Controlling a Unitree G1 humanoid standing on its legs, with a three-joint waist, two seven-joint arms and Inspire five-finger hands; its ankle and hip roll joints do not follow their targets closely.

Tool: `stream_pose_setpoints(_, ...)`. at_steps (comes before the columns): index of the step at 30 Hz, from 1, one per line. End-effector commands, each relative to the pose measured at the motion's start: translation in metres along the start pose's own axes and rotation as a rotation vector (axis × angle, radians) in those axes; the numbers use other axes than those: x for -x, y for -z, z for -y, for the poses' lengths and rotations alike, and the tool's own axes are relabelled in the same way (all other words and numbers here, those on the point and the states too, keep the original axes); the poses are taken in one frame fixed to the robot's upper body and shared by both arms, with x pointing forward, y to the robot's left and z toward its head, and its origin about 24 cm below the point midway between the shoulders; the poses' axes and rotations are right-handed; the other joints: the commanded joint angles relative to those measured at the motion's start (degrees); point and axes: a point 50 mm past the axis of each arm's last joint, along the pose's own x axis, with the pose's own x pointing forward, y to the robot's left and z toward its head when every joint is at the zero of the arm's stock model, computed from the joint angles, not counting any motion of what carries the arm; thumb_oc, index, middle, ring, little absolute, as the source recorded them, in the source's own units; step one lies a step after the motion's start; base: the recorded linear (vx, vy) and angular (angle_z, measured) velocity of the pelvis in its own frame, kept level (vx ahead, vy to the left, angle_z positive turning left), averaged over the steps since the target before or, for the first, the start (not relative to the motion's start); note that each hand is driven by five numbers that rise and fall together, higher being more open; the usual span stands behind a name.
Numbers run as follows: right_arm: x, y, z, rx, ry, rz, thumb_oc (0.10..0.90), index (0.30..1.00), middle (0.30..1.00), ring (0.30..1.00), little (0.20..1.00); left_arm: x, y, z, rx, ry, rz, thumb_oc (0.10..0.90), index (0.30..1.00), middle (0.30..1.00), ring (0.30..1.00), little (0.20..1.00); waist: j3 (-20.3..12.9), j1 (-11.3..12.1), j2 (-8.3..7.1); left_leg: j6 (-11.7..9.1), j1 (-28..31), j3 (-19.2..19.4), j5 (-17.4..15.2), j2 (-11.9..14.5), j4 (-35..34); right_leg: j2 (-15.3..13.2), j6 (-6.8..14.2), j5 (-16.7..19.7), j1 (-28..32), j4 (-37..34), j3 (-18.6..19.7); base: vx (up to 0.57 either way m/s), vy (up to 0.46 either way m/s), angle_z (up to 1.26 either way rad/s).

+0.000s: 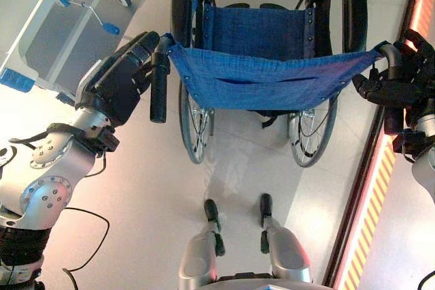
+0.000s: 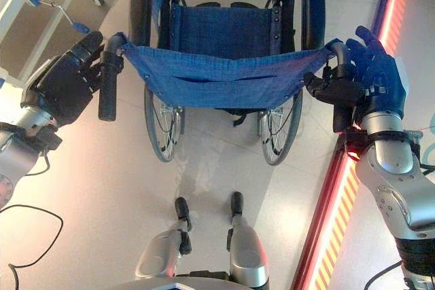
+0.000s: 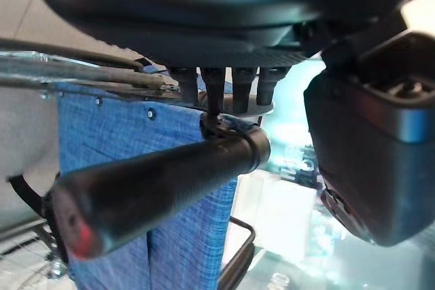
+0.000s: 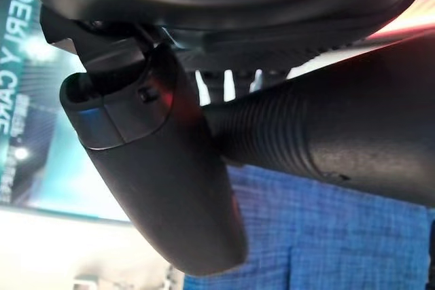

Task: Push the wheelchair next to the bed

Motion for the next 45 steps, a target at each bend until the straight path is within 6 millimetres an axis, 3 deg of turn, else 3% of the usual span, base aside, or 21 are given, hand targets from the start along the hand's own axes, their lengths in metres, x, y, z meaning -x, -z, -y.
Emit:
stream_pose_setpoints(1, -0.010, -0.051, 0.020, 0.008, 0.116, 0.180, 0.800, 0.900, 0.900, 0.900, 0.900, 0.000, -0.055, 0.024, -0.145, 0.143, 0.196, 0.800, 0.900, 0.900, 0.900, 0.900, -4.0, -0.5, -1.00, -3.5, -4.3, -0.1, 1.1, 0.9, 4.8, -1.5, 0.6, -0.8, -2.1, 4.5, -0.4, 0.00, 0.000, 0.00)
stream_pose_setpoints(22, -0.015, -0.064, 0.028, 0.037, 0.104, 0.181, 0.800, 0.900, 0.900, 0.900, 0.900, 0.004, -0.050, 0.016, -0.258, 0.219, -0.036, 0.800, 0.900, 0.900, 0.900, 0.900, -4.0, 0.5, 0.21, -3.2, -4.3, -0.5, 1.0, 0.5, 5.1, -2.2, 0.6, -0.8, -1.9, 4.8, -1.8, 0.00, -0.002, 0.01)
stream_pose_setpoints(37, -0.017, -0.068, 0.031, 0.040, 0.096, 0.180, 0.800, 0.900, 0.900, 0.900, 0.900, 0.009, -0.058, 0.009, -0.277, 0.222, -0.041, 0.800, 0.900, 0.900, 0.900, 0.900, -3.6, 0.8, 0.83, -3.0, -4.5, -0.6, 1.0, -0.1, 4.7, -2.5, 0.7, -0.6, -2.3, 4.8, -2.4, 0.00, 0.001, 0.01)
stream_pose_setpoints(45, -0.018, -0.070, 0.031, 0.043, 0.091, 0.189, 0.800, 0.900, 0.900, 0.900, 0.900, 0.008, -0.051, 0.002, -0.298, 0.194, -0.117, 0.800, 0.900, 0.900, 0.900, 0.900, -3.3, 0.7, 1.09, -2.6, -4.5, -0.8, 1.0, -0.5, 4.4, -2.4, 0.7, -0.4, -2.8, 5.1, -2.2, 0.00, 0.000, 0.00)
